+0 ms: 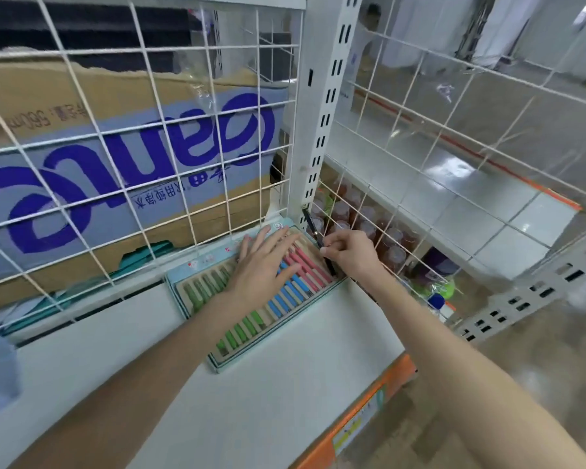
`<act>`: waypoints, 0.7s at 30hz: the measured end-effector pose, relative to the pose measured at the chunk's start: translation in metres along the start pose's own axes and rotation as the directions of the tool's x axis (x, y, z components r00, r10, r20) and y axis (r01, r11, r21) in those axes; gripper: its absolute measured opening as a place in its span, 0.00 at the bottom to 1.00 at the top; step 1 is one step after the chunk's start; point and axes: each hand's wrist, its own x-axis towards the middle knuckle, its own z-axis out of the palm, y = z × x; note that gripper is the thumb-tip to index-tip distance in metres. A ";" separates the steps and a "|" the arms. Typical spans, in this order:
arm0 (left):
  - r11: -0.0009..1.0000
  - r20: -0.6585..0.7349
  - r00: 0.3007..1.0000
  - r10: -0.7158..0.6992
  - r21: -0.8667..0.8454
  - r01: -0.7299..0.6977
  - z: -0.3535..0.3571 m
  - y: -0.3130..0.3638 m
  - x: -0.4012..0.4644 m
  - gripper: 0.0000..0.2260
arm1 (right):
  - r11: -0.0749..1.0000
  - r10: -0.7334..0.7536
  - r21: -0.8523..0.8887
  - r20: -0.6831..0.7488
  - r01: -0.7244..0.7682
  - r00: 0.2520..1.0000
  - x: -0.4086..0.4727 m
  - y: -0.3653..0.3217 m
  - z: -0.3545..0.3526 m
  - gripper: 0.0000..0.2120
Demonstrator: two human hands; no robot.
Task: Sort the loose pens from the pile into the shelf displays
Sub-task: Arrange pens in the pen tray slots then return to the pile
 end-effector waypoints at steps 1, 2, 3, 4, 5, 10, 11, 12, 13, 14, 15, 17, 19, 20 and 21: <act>1.000 -0.002 1.000 -0.005 -0.006 0.005 0.002 0.000 0.003 0.25 | 1.000 -0.008 -0.013 0.014 0.008 1.000 0.002 0.002 0.001 0.06; 1.000 -0.009 1.000 -0.010 -0.012 0.010 0.002 0.001 0.006 0.25 | 0.999 -0.021 -0.032 0.026 0.021 0.999 0.003 0.003 0.002 0.06; 1.000 -0.013 1.000 -0.016 -0.014 0.016 0.004 0.001 0.009 0.25 | 0.998 -0.035 -0.051 0.033 0.037 0.999 0.004 0.004 0.003 0.07; 1.000 -0.015 1.000 -0.022 -0.012 0.022 0.004 0.001 0.012 0.25 | 0.996 -0.052 -0.068 0.033 0.055 0.998 0.004 0.005 0.003 0.07; 1.000 -0.012 0.999 -0.031 -0.006 0.031 0.004 0.002 0.015 0.25 | 0.995 -0.064 -0.075 0.028 0.066 0.998 0.004 0.007 0.004 0.08; 0.997 -0.071 0.995 -0.070 -0.034 0.068 0.009 0.004 0.029 0.25 | 0.978 -0.161 -0.135 -0.018 0.157 0.987 0.005 0.022 0.014 0.08; 0.997 -0.081 0.994 -0.076 -0.038 0.073 0.011 0.002 0.031 0.25 | 0.974 -0.177 -0.143 -0.019 0.173 0.984 0.006 0.025 0.016 0.09; 0.997 -0.088 0.993 -0.075 -0.033 0.073 0.012 0.000 0.034 0.24 | 0.974 -0.182 -0.137 -0.017 0.178 0.983 0.004 0.026 0.017 0.09; 0.997 -0.094 0.993 -0.071 -0.024 0.069 0.014 -0.002 0.036 0.23 | 0.975 -0.186 -0.127 -0.018 0.182 0.982 0.002 0.027 0.017 0.10; 0.998 -0.100 0.993 -0.065 -0.015 0.064 0.015 -0.005 0.037 0.22 | 0.973 -0.199 -0.126 -0.022 0.195 0.980 0.001 0.028 0.017 0.11; 0.998 -0.107 0.992 -0.060 -0.008 0.059 0.016 -0.007 0.038 0.21 | 0.968 -0.218 -0.130 -0.029 0.212 0.976 0.000 0.029 0.017 0.12; 0.999 -0.133 0.990 -0.042 0.006 0.043 0.018 -0.010 0.040 0.20 | 0.955 -0.269 -0.143 -0.055 0.259 0.962 -0.003 0.030 0.019 0.12; 1.000 -0.175 0.985 -0.013 0.011 0.015 0.019 -0.012 0.042 0.18 | 0.939 -0.316 -0.167 -0.081 0.300 0.945 -0.005 0.032 0.023 0.12; 1.000 -0.195 0.981 -0.002 0.010 0.004 0.019 -0.012 0.044 0.17 | 0.932 -0.333 -0.180 -0.094 0.313 0.938 -0.005 0.033 0.025 0.13; 1.000 -0.208 0.978 0.002 0.009 0.000 0.018 -0.012 0.046 0.16 | 0.927 -0.349 -0.186 -0.113 0.325 0.930 -0.006 0.035 0.026 0.13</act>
